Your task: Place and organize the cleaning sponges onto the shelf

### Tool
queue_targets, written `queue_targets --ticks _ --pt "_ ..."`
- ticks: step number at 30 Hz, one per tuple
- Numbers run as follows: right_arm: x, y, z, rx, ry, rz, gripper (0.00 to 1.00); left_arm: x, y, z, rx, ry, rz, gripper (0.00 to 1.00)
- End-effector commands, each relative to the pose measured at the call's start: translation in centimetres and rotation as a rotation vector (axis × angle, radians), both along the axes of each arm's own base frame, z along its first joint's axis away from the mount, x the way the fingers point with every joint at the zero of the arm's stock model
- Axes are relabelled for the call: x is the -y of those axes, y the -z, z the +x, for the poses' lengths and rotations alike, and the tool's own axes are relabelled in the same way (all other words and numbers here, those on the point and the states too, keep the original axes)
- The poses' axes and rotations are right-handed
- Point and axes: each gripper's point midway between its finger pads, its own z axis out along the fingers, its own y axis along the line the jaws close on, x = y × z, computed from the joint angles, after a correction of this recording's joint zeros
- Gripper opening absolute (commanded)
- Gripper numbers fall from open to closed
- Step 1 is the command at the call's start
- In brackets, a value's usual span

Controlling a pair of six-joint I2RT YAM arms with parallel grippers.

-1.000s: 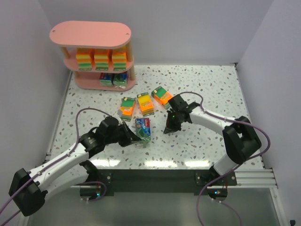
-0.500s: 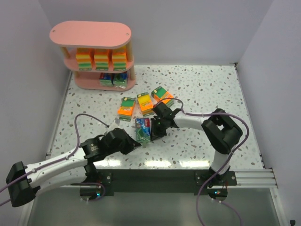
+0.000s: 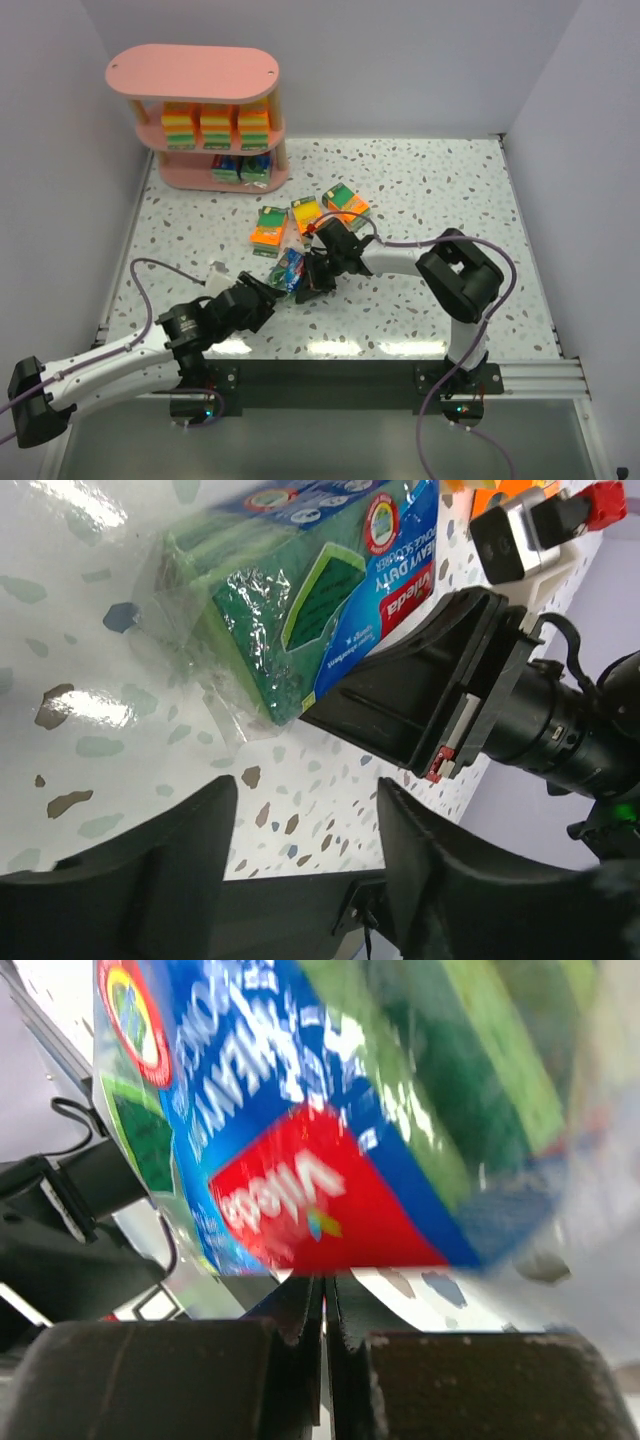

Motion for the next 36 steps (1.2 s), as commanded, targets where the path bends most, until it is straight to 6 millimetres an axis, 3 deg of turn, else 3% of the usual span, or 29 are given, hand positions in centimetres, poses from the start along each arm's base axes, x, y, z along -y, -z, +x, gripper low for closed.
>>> queue_targets --ticks 1,5,8,11,20,29,34,36 --pt "1.1 -1.8 -0.4 0.057 -0.03 0.003 0.0 -1.7 -0.6 0.8 0.026 -0.111 0.0 0.66" --pt "2.4 -1.6 -1.1 0.066 -0.026 -0.027 0.0 -1.9 0.6 0.5 -0.001 -0.125 -0.014 0.71" --pt "2.8 -1.4 -1.4 0.063 -0.027 -0.036 0.0 -1.8 1.2 0.9 0.006 -0.155 -0.034 0.65" --pt "2.8 -1.7 -1.6 0.067 -0.031 -0.029 0.0 -1.6 1.1 1.8 0.039 -0.187 -0.056 0.56" --pt "3.8 -1.8 -2.4 0.075 -0.034 -0.034 0.0 -0.1 -0.1 3.9 0.139 -0.196 -0.08 0.54" --pt "4.7 -1.6 -3.2 0.064 -0.035 -0.049 0.0 -2.4 3.1 4.1 0.064 -0.237 -0.005 0.53" --pt "5.3 -1.4 -3.7 0.057 -0.033 -0.057 0.0 -3.3 3.3 5.9 0.094 -0.235 0.018 0.5" --pt "5.5 -1.3 -4.0 0.054 -0.035 -0.061 0.0 -2.7 3.0 6.6 0.121 -0.207 0.003 0.47"
